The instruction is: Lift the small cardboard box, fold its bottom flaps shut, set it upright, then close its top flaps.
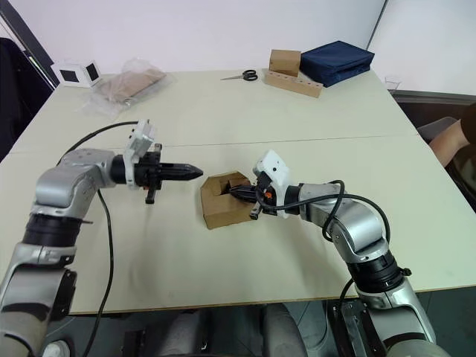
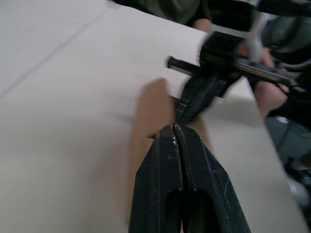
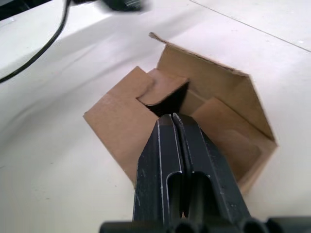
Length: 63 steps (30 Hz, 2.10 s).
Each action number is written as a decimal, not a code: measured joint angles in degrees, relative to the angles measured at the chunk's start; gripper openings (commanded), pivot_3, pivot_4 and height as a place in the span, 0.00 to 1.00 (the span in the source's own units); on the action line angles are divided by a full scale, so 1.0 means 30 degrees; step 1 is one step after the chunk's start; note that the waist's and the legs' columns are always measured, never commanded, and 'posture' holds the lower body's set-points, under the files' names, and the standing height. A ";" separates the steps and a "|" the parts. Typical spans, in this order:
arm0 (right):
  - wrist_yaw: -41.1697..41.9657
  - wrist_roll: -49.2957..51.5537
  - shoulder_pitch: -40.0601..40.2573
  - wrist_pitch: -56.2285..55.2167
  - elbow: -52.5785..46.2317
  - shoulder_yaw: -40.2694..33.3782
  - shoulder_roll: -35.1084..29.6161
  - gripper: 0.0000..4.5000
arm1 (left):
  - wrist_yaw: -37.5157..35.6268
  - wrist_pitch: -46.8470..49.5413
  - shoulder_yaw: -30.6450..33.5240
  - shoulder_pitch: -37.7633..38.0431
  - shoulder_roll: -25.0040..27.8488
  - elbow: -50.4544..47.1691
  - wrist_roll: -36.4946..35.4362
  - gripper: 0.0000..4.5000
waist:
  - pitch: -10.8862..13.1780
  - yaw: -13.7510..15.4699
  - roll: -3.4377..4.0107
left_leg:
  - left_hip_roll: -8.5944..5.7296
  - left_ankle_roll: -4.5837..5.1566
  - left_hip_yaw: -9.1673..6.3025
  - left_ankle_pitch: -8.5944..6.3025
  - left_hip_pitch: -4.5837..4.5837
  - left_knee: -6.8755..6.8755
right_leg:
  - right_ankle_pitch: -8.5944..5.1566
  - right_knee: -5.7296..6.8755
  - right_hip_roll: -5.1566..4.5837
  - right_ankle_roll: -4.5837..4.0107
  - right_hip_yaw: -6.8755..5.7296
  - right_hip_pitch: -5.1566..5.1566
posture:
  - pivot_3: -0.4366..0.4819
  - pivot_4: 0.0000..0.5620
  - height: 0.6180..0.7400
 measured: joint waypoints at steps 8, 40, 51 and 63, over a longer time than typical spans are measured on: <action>0.0001 0.0003 0.0000 0.0357 -0.0136 -0.0178 -0.0048 0.00 | 0.0964 -0.0499 -0.1002 0.1677 0.0095 -0.1259 0.0379 0.00 | 0.0000 0.0001 0.0001 | -0.0001 0.0001 0.0006 -0.0001 0.0004 -0.0001 | 0.0000 -0.0003 0.0002 -0.0001 0.0001 0.0003 | 0.48 0.27 1.00; 0.0160 0.2121 -0.3735 0.1416 0.0419 -0.2221 0.0043 0.00 | 0.2833 -0.0993 -0.2150 0.1853 -0.0968 -0.1279 0.0736 0.00 | 0.0000 -0.0020 0.0001 | -0.0001 0.0002 0.0011 -0.0001 0.0004 -0.0007 | 0.0000 -0.0010 0.0001 -0.0002 0.0001 0.0002 | 0.48 0.27 1.00; 0.2214 -0.0981 -0.5598 -0.1689 0.6517 0.0983 0.1305 0.00 | 0.3015 -0.0965 -0.2144 0.2257 -0.0929 -0.1820 0.0598 0.00 | 0.0001 -0.0014 0.0004 | -0.0004 -0.0001 0.0015 0.0000 -0.0002 -0.0008 | 0.0001 -0.0014 -0.0008 -0.0002 0.0003 -0.0004 | 0.48 0.27 1.00; 0.3363 -0.1550 -0.3455 -0.1266 0.4828 0.1868 0.0833 0.00 | 0.3123 -0.0757 -0.2133 0.2589 -0.0656 -0.2292 0.0379 0.00 | 0.0001 -0.0027 0.0003 | -0.0002 0.0000 0.0008 0.0000 -0.0001 -0.0009 | 0.0001 -0.0012 0.0000 -0.0002 0.0002 -0.0006 | 0.48 0.27 1.00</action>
